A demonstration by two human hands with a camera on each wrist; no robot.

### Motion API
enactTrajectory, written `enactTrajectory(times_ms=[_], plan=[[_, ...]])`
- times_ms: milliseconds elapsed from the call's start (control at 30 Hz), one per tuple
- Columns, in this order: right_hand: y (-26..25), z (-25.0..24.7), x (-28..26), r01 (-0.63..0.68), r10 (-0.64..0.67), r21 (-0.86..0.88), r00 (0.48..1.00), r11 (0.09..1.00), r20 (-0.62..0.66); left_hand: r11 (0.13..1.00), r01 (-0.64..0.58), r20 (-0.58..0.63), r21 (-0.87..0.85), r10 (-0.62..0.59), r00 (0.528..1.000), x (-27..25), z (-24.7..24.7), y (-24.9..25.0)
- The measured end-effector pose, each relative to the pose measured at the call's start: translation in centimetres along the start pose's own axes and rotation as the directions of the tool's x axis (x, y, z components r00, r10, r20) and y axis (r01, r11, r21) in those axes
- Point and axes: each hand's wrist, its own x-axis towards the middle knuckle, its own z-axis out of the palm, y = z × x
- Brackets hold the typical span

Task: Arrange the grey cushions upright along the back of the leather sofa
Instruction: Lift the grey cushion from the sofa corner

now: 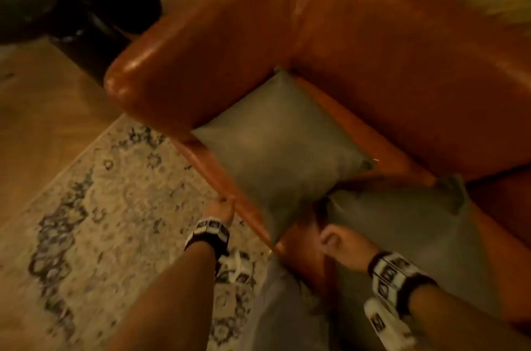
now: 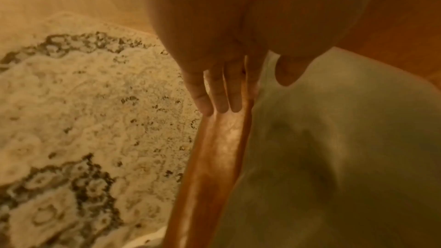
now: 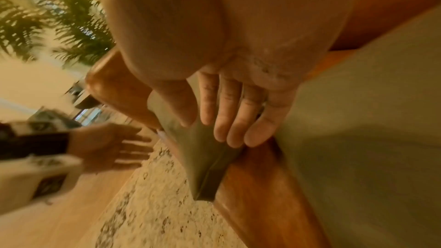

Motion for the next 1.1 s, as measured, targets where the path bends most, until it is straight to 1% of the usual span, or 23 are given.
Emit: enactTrajectory(times_ms=[67,133,167,233,267,333,400,467,567,633,667,700,767,800,833,867,900,933,967,1000,1033,1067,1100], plan=[[-2.4,-0.1,3.7,0.038,-0.045,-0.106,0.997,0.994,-0.061,0.989,0.079,0.005,-0.124,-0.080,0.997,4.6,0.2,0.0],[-5.8,-0.7,6.2,0.101,-0.118,-0.177,0.989,0.979,-0.088,0.891,0.209,0.085,-0.402,-0.191,0.978,5.3,0.3,2.3],[-7.6,-1.1,6.5,0.137,-0.157,-0.202,0.984,0.970,-0.085,0.815,0.217,0.128,-0.538,-0.176,0.976,2.9,-0.1,4.6],[-10.0,-1.5,7.4,0.157,-0.181,-0.228,0.980,0.961,-0.088,0.685,0.222,0.170,-0.694,-0.143,0.975,2.1,0.2,6.9],[-10.8,-1.9,7.3,0.169,-0.198,-0.247,0.975,0.954,-0.096,0.644,0.225,0.183,-0.731,-0.132,0.974,1.4,0.2,7.8],[-11.8,-2.6,6.6,0.182,-0.226,-0.311,0.968,0.933,-0.109,0.619,0.154,0.133,-0.770,-0.081,0.988,2.2,0.5,8.8],[-11.9,-3.2,5.5,0.156,-0.220,-0.426,0.970,0.891,-0.104,0.540,0.127,0.120,-0.832,-0.048,0.992,2.1,1.0,10.4],[-11.7,-4.1,4.6,0.073,-0.176,-0.539,0.974,0.839,-0.141,0.567,0.055,0.080,-0.822,0.019,0.997,2.5,2.1,12.8],[-10.6,-7.7,4.3,-0.066,-0.135,-0.651,0.958,0.756,-0.255,0.704,-0.056,0.081,-0.708,0.160,0.984,-1.6,2.0,18.7],[-9.3,-11.6,4.5,-0.139,-0.125,-0.669,0.935,0.730,-0.331,0.743,-0.135,0.074,-0.656,0.241,0.968,-2.4,1.8,21.4],[-8.6,-13.7,4.5,-0.166,-0.118,-0.653,0.923,0.739,-0.367,0.736,-0.191,0.032,-0.649,0.278,0.960,-2.2,1.6,22.3],[-7.9,-15.7,4.3,-0.192,-0.099,-0.627,0.911,0.755,-0.399,0.722,-0.271,-0.053,-0.636,0.310,0.949,-2.1,1.0,22.9],[-6.3,-18.9,3.3,-0.258,-0.043,-0.532,0.871,0.806,-0.489,0.725,-0.450,-0.276,-0.521,0.356,0.893,-1.2,-0.2,24.3],[-5.1,-20.0,2.7,-0.299,0.010,-0.438,0.834,0.848,-0.551,0.731,-0.493,-0.345,-0.473,0.361,0.866,-0.1,-1.0,25.2],[-3.8,-20.5,2.1,-0.328,0.094,-0.289,0.790,0.899,-0.606,0.734,-0.483,-0.355,-0.476,0.342,0.870,1.0,-1.9,26.1],[-2.5,-20.6,1.6,-0.334,0.208,-0.079,0.735,0.939,-0.645,0.728,-0.450,-0.316,-0.517,0.327,0.891,2.0,-2.8,27.4],[-1.2,-20.4,1.3,-0.302,0.335,0.166,0.684,0.939,-0.649,0.723,-0.416,-0.251,-0.552,0.332,0.909,2.6,-3.4,28.6],[-0.2,-19.9,1.3,-0.226,0.439,0.394,0.656,0.891,-0.614,0.719,-0.403,-0.190,-0.566,0.362,0.913,3.8,-3.9,29.6],[0.5,-19.2,1.5,-0.133,0.499,0.564,0.656,0.815,-0.567,0.718,-0.409,-0.130,-0.563,0.412,0.902,4.8,-4.0,30.6],[0.8,-18.8,1.9,-0.047,0.522,0.663,0.658,0.748,-0.543,0.719,-0.420,-0.086,-0.554,0.452,0.888,5.3,-3.9,31.6],[0.9,-18.5,2.2,0.026,0.521,0.699,0.648,0.714,-0.556,0.744,-0.420,-0.054,-0.520,0.463,0.885,4.9,-3.8,32.4],[1.0,-18.8,2.3,0.074,0.519,0.703,0.621,0.707,-0.587,0.774,-0.427,-0.047,-0.467,0.461,0.886,4.4,-3.7,33.3],[0.9,-19.3,2.3,0.117,0.525,0.697,0.574,0.707,-0.629,0.789,-0.460,-0.065,-0.407,0.477,0.877,3.4,-3.6,34.1]])
